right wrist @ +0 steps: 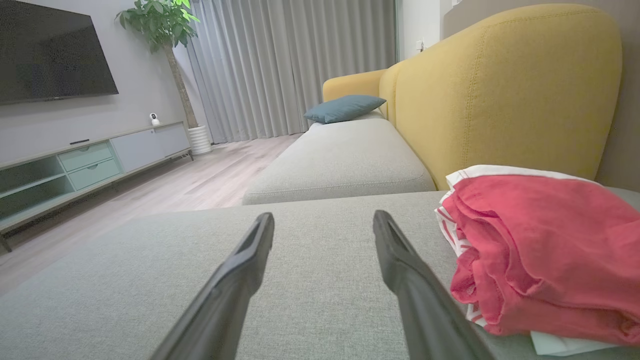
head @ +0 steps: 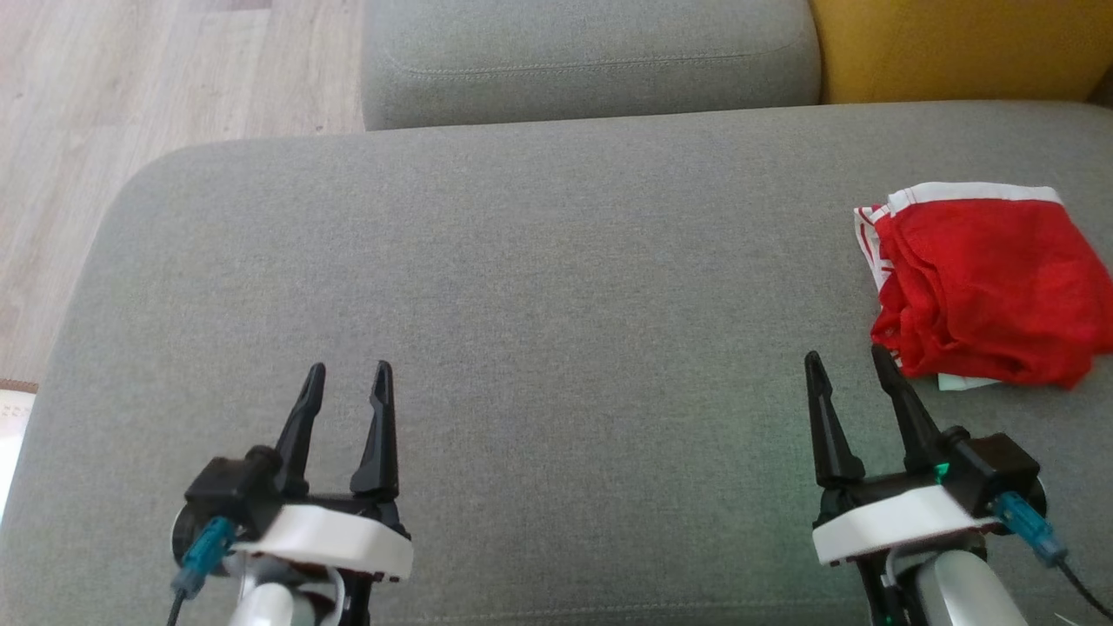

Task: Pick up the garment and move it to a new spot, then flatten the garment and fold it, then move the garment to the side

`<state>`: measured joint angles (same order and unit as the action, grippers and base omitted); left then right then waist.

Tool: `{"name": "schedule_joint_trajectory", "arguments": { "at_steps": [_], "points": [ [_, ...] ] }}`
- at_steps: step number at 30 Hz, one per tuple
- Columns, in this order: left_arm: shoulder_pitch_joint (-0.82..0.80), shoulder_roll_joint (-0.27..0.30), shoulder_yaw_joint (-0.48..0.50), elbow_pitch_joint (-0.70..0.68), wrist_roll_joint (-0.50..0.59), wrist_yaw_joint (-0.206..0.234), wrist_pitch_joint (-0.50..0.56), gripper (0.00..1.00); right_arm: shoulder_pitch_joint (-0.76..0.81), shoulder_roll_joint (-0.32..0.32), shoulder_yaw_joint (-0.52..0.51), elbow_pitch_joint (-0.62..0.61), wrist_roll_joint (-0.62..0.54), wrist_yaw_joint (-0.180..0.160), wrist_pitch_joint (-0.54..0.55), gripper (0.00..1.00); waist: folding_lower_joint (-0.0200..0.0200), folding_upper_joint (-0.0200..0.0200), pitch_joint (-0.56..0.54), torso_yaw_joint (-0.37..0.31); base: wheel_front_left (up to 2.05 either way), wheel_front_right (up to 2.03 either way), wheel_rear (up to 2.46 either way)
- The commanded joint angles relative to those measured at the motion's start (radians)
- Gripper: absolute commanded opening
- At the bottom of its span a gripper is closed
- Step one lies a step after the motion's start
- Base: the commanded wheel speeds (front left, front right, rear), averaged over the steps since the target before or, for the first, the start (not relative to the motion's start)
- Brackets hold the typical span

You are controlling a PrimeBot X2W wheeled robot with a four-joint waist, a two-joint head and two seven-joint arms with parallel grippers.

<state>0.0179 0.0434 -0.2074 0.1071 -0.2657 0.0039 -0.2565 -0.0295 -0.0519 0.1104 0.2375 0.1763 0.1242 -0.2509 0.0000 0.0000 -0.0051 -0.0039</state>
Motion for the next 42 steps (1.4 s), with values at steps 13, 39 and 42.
{"name": "schedule_joint_trajectory", "arguments": {
  "at_steps": [13, 39, 42],
  "points": [
    [-0.033, 0.007, 0.031, -0.051, 0.031, 0.016, -0.005, 1.00, -0.031, 0.002, 0.013, -0.057, 0.016, 0.007, -0.011, 1.00, 0.0000, 0.0000, 0.007, -0.003, 0.00, 0.00, 0.00],
    [0.002, 0.000, 0.030, 0.003, -0.022, -0.013, 0.000, 0.00, 0.000, 0.001, 0.002, -0.024, 0.018, 0.000, 0.000, 0.00, 0.0000, 0.0000, 0.020, -0.010, 0.00, 0.00, 0.00],
    [0.019, -0.002, 0.025, 0.049, -0.027, -0.013, 0.002, 0.00, 0.016, 0.002, 0.006, 0.019, 0.022, 0.000, 0.002, 0.00, 0.0000, 0.0000, 0.020, -0.010, 0.00, 0.00, 0.00]
  ]
}}
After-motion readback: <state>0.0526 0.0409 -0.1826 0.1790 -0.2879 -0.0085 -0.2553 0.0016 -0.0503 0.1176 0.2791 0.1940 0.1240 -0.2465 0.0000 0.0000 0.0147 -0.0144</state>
